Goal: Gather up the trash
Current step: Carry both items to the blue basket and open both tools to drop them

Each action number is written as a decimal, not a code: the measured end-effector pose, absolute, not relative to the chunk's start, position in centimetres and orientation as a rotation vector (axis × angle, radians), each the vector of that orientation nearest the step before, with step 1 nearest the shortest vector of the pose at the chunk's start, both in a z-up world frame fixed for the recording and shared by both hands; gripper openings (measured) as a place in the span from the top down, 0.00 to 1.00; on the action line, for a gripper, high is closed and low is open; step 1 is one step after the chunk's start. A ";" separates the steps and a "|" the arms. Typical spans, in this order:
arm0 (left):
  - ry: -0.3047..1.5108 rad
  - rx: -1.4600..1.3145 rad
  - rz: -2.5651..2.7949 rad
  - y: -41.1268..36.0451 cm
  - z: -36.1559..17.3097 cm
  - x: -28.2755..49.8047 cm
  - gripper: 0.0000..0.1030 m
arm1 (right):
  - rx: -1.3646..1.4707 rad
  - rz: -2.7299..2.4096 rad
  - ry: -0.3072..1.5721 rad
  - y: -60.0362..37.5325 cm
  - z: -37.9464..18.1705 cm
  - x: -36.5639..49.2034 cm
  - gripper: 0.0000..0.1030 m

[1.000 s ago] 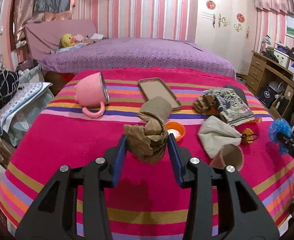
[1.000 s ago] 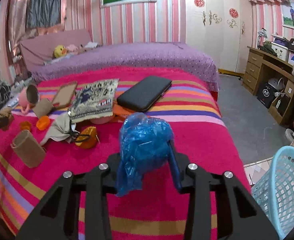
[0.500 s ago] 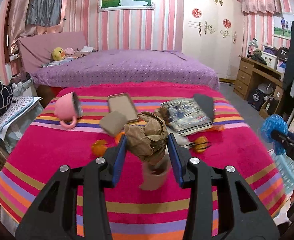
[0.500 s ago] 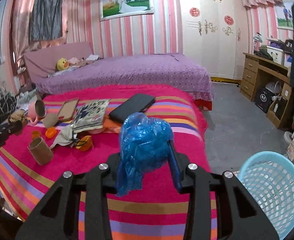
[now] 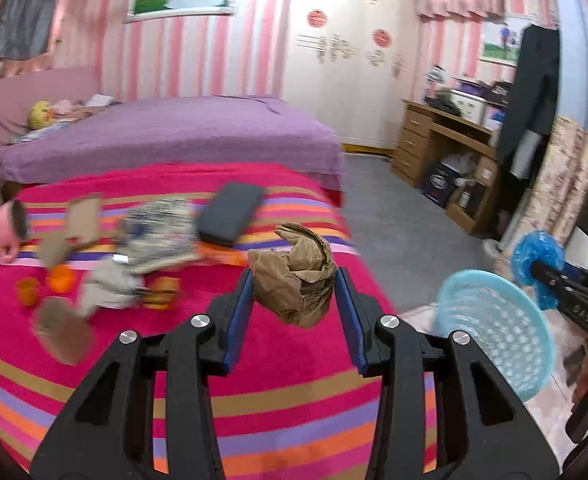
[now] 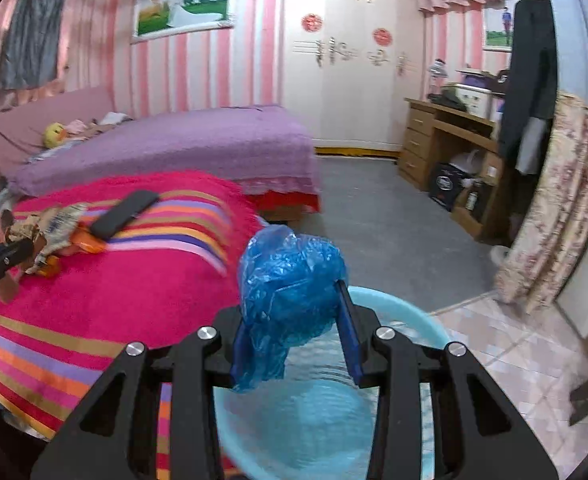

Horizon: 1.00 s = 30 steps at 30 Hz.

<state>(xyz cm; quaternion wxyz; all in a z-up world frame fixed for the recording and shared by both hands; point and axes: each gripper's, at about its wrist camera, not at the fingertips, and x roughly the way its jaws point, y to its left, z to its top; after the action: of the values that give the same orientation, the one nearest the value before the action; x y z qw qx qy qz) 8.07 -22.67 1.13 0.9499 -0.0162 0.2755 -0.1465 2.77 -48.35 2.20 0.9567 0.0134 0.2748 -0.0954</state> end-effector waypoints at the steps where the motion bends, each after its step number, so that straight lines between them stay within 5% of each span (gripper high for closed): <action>1: 0.563 -0.026 -0.321 -24.0 0.9 7.9 0.61 | 0.025 -0.203 0.562 -49.0 2.0 2.6 0.63; 22: 0.700 0.137 -0.548 -44.2 -4.6 8.3 0.60 | 0.142 -0.352 0.605 -59.7 -2.8 -0.4 0.63; 24: 0.722 0.147 -0.564 -44.5 -5.0 8.7 0.54 | 0.142 -0.348 0.612 -59.7 -3.2 -0.3 0.63; 27: 0.696 0.169 -0.523 -43.9 -4.7 8.8 0.25 | 0.145 -0.345 0.615 -59.8 -3.4 -0.3 0.63; 30: 0.677 0.173 -0.500 -42.7 -4.5 9.3 0.17 | 0.152 -0.337 0.615 -59.7 -3.8 0.1 0.63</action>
<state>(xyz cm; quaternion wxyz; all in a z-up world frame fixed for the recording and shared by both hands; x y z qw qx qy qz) 9.27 -42.72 -4.45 0.9090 0.0840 0.3283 -0.2425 0.05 -59.70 -3.81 0.9362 0.0746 0.3010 -0.1651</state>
